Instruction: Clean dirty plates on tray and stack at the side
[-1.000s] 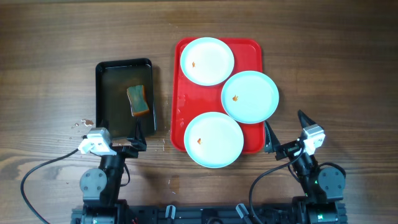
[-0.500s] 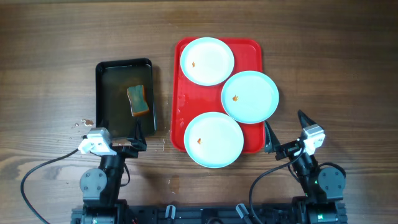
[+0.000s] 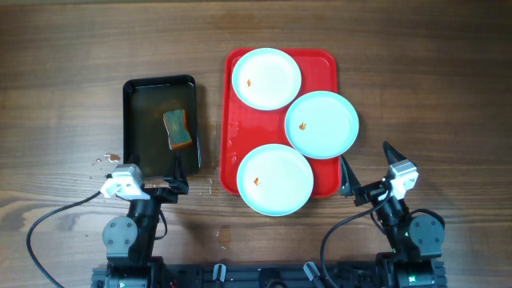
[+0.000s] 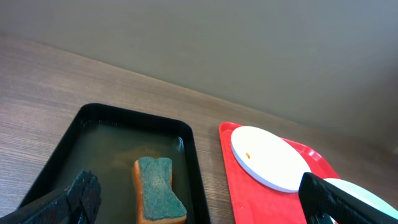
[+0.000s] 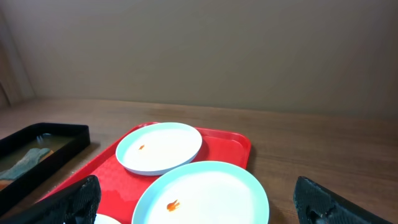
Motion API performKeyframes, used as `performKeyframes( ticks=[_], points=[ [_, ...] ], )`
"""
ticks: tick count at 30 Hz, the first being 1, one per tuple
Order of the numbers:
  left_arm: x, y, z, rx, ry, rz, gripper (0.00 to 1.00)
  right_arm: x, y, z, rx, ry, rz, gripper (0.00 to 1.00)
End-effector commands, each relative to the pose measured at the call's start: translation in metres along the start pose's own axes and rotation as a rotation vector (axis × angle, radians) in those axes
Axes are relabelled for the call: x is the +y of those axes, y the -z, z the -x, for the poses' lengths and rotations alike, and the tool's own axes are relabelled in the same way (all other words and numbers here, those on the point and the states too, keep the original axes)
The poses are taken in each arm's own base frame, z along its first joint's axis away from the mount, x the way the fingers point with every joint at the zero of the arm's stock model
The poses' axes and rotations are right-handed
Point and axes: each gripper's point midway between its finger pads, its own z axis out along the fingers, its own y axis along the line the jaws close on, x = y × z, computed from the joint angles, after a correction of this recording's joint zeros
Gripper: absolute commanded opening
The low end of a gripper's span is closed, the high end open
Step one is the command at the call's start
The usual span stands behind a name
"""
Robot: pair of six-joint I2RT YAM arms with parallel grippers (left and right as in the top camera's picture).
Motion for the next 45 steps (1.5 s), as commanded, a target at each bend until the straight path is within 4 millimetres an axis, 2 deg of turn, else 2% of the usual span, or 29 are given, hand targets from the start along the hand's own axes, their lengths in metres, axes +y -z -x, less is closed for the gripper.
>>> performKeyframes(
  ticks=[1, 25, 31, 34, 36, 40, 45],
  points=[
    [0.005, 0.000, 0.000, -0.004, 0.005, 0.021, 1.00, 0.000, 0.001, 0.002, -0.011, 0.015, -0.005, 1.00],
    [0.004, 0.000, -0.001, -0.002, 0.006, 0.017, 1.00, 0.000, 0.001, 0.002, -0.012, 0.014, -0.004, 1.00],
    [-0.016, 0.001, 0.006, -0.019, 0.004, -0.090, 1.00, 0.004, 0.000, 0.002, -0.009, -0.054, 0.021, 1.00],
    [-0.034, 0.004, 0.010, -0.025, -0.005, -0.191, 1.00, 0.009, 0.001, 0.017, -0.065, -0.156, 0.052, 1.00],
    [-0.042, 0.006, 0.024, -0.081, -0.010, -0.227, 1.00, 0.022, 0.004, 0.030, -0.105, -0.207, 0.131, 1.00],
    [-0.054, 0.013, 0.055, -0.180, 0.091, -0.280, 1.00, 0.038, 0.011, 0.055, -0.109, -0.222, 0.212, 1.00],
    [-0.061, 0.013, 0.074, -0.114, 0.140, -0.256, 1.00, 0.045, 0.017, 0.098, -0.023, -0.238, 0.211, 1.00]
  ],
)
